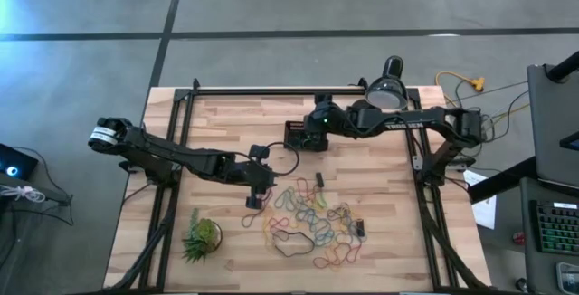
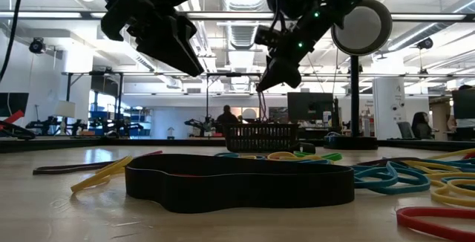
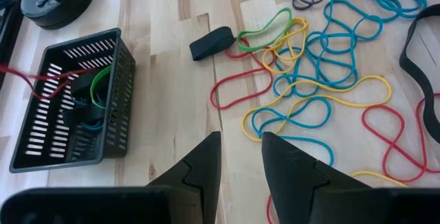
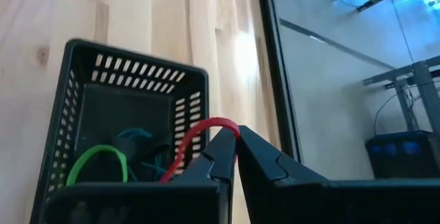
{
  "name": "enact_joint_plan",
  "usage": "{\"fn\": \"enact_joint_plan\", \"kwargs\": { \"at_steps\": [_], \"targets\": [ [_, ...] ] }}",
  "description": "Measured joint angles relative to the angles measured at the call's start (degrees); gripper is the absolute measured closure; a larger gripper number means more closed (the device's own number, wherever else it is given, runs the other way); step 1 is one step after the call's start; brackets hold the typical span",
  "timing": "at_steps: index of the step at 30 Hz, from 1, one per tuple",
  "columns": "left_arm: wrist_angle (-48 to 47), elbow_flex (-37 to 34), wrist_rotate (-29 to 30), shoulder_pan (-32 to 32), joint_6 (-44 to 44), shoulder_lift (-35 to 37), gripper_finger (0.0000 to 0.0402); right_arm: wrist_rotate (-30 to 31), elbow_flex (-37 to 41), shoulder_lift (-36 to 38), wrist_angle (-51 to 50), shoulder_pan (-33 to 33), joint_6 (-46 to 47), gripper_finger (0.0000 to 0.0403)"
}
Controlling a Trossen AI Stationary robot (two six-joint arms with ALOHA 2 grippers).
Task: Pick and place rubber bands into bin
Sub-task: Put the red rubber band into the basket, then put the black rubber band into the basket
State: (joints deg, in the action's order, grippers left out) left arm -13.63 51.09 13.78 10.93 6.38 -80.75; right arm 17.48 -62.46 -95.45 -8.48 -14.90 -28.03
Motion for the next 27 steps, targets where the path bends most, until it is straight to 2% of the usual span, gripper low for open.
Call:
{"fn": "enact_joint_plan", "kwargs": {
  "at_steps": [3, 7, 10, 20, 27],
  "targets": [
    [0.0, 0.0, 0.0, 0.0, 0.0, 0.0, 0.0311, -1.7, 0.0, 0.1, 0.5, 0.0, 1.3, 0.0394],
    [-0.1, 0.0, 0.0, 0.0, 0.0, 0.0, 0.0311, -8.7, 0.0, 0.0, -0.7, 0.0, 2.4, 0.0389],
    [-0.1, 0.0, 0.1, 0.0, 0.0, 0.0, 0.0311, -11.6, 0.0, -0.3, -1.7, 0.0, 3.5, 0.0373],
    [-0.1, 0.0, 0.1, -0.1, 0.0, 0.0, 0.0311, -12.1, 0.0, -0.3, -3.0, -0.2, 7.9, 0.0298],
    [-0.1, 0.0, 0.1, 0.0, 0.0, 0.0, 0.0311, -12.5, 0.0, -0.3, -5.8, -1.0, 8.9, 0.0264]
  ]
}}
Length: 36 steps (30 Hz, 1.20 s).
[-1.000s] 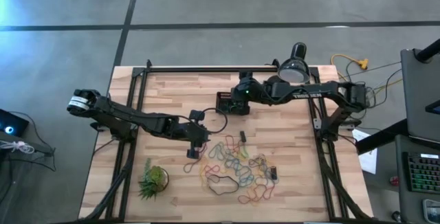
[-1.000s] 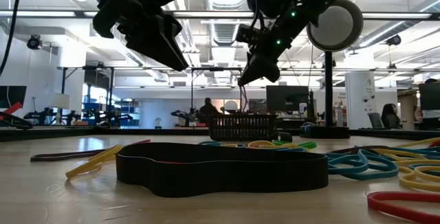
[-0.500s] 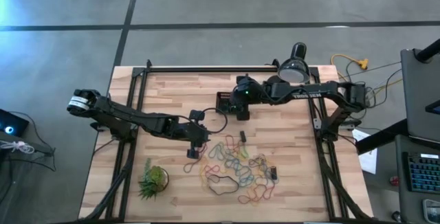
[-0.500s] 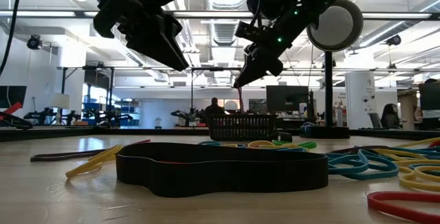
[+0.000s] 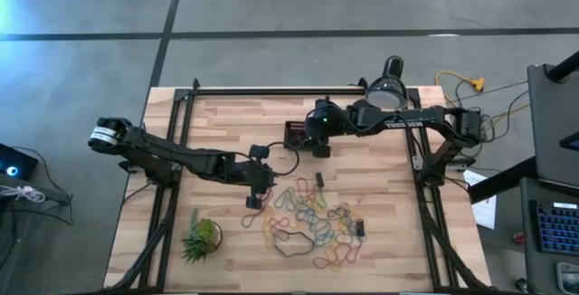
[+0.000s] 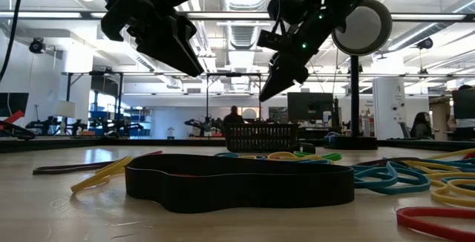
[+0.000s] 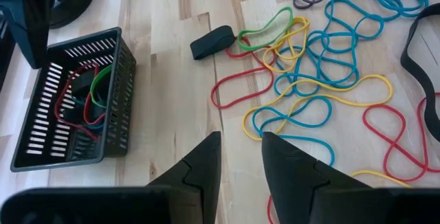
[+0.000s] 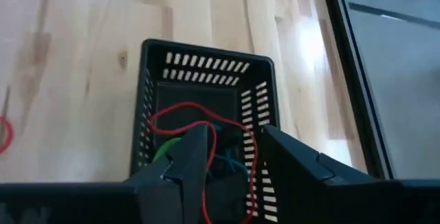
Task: Pick and place rubber bands into bin
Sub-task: Put the black rubber band into the basket
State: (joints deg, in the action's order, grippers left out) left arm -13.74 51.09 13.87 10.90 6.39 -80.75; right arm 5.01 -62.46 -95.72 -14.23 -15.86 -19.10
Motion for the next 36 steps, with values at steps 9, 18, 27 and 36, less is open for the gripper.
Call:
{"fn": "enact_joint_plan", "kwargs": {
  "at_steps": [9, 18, 27, 36],
  "targets": [
    [0.5, -0.4, 0.0, 0.0, 0.0, 0.0, 0.0311, -13.1, 0.0, 1.1, -11.4, 2.9, 0.0, 0.0258],
    [2.8, -1.5, 0.0, 0.0, 0.3, 0.0, 0.0311, -13.0, 1.9, 1.1, -17.4, 10.9, -0.3, 0.0276],
    [5.6, -1.7, 0.0, 0.0, 0.5, 0.0, 0.0311, -1.9, 7.3, 1.1, -16.5, 16.3, -1.9, 0.0294],
    [6.0, -1.7, 0.0, 0.0, 0.5, 0.0, 0.0311, 4.6, 11.8, 1.0, -6.3, 18.9, -9.2, 0.0303]
  ]
}}
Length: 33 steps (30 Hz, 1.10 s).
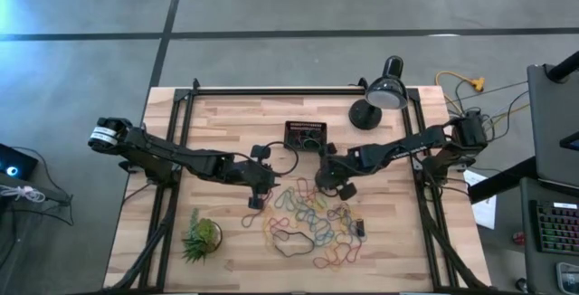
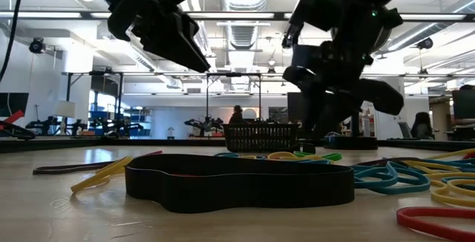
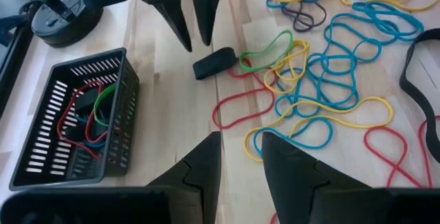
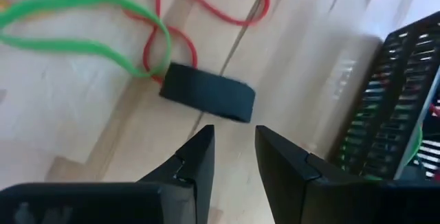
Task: Pick and place rubber bands into bin
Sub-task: Put the black rubber band into the basket
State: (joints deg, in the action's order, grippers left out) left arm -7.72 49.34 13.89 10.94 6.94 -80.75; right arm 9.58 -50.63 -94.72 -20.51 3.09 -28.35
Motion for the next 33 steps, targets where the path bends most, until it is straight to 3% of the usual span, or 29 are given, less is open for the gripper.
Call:
{"fn": "enact_joint_plan", "kwargs": {
  "at_steps": [13, 24, 33],
  "targets": [
    [0.0, 0.0, 0.0, 0.0, 0.0, 0.0, 0.0311, -0.4, 2.6, 0.0, 6.5, 0.8, -1.4, 0.0299],
    [0.0, 0.0, 0.0, -0.1, 0.0, 0.0, 0.0311, 0.8, 3.3, -0.1, 6.3, 1.5, -3.2, 0.0293],
    [-0.1, 0.0, 0.0, 0.0, -0.1, 0.0, 0.0311, 1.1, 3.2, -4.7, 10.8, 2.6, -3.0, 0.0286]
  ]
}}
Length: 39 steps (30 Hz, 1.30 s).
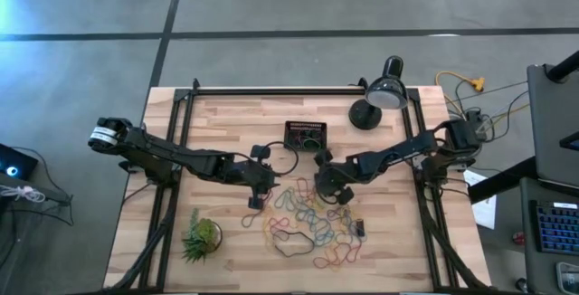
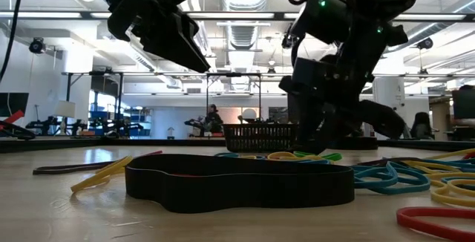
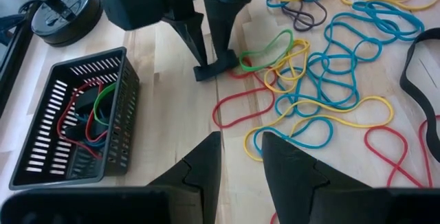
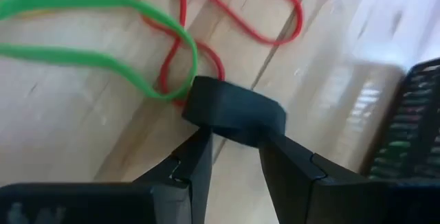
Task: Pick and place rubber bands into bin
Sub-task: Put the black rubber band into the basket
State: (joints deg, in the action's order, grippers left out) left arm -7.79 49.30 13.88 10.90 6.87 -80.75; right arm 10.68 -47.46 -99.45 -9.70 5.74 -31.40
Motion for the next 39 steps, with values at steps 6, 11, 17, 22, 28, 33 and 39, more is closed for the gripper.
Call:
{"fn": "enact_joint_plan", "kwargs": {
  "at_steps": [6, 11, 17, 22, 28, 33, 39],
  "targets": [
    [-0.1, 0.0, 0.0, 0.0, 0.0, 0.0, 0.0311, 1.7, -1.5, -0.9, -0.1, 0.3, 1.2, 0.0285],
    [-0.1, 0.0, 0.0, 0.0, 0.0, 0.0, 0.0311, 1.8, -2.0, 0.2, 0.1, 0.4, 1.3, 0.0284],
    [-0.1, 0.0, 0.0, 0.0, 0.0, 0.0, 0.0311, 1.3, -2.7, 0.2, 0.3, 0.4, 1.2, 0.0290],
    [-0.1, 0.0, 0.0, 0.0, 0.0, 0.0, 0.0311, 0.9, -2.7, 0.2, 0.1, 0.4, 1.2, 0.0298],
    [-0.1, 0.0, 0.0, 0.0, 0.0, 0.0, 0.0311, 0.9, -2.7, 0.1, 0.3, 0.4, 1.4, 0.0319],
    [-0.1, 0.0, 0.0, 0.0, 0.0, 0.0, 0.0311, -0.4, -2.6, 0.0, 0.3, 0.4, 1.8, 0.0343],
    [-0.1, 0.0, 0.0, 0.0, 0.0, 0.0, 0.0311, -0.6, -2.6, 0.0, 0.8, 0.4, 2.1, 0.0363]
  ]
}}
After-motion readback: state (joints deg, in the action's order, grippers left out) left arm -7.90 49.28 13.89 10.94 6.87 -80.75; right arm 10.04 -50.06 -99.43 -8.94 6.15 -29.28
